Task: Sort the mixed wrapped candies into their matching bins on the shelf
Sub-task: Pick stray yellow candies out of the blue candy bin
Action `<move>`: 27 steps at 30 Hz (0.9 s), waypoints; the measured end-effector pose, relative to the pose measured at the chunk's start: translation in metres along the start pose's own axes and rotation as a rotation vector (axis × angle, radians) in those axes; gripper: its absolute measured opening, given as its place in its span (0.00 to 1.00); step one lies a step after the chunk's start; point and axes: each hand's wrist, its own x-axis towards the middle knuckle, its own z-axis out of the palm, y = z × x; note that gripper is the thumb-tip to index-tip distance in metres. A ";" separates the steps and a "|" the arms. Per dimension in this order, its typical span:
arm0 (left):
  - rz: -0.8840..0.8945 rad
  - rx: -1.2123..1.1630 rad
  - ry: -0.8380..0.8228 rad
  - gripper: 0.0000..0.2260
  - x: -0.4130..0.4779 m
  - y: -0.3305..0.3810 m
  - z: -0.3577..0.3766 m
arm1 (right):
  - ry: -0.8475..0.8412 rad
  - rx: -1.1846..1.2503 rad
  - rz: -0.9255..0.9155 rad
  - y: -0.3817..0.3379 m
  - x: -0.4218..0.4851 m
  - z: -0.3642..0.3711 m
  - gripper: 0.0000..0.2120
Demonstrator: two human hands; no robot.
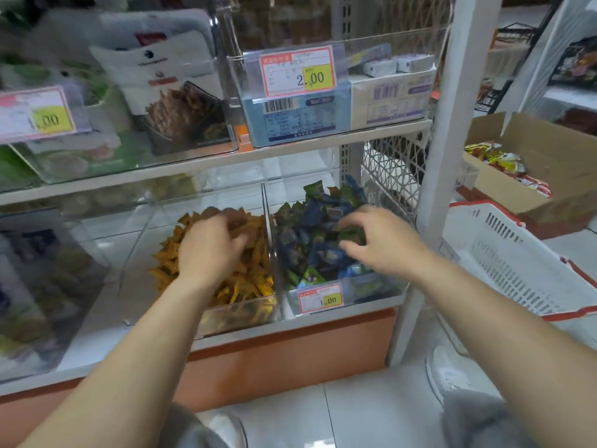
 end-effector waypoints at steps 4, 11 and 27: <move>-0.025 0.171 -0.102 0.16 0.000 -0.004 0.000 | 0.067 0.014 0.117 0.024 -0.029 -0.022 0.22; 0.517 -0.116 -0.295 0.16 -0.021 0.095 0.033 | 0.213 0.144 0.359 0.075 -0.075 -0.048 0.08; 0.642 0.121 -0.653 0.29 0.035 0.172 0.153 | 0.278 0.376 0.380 0.117 -0.042 0.030 0.26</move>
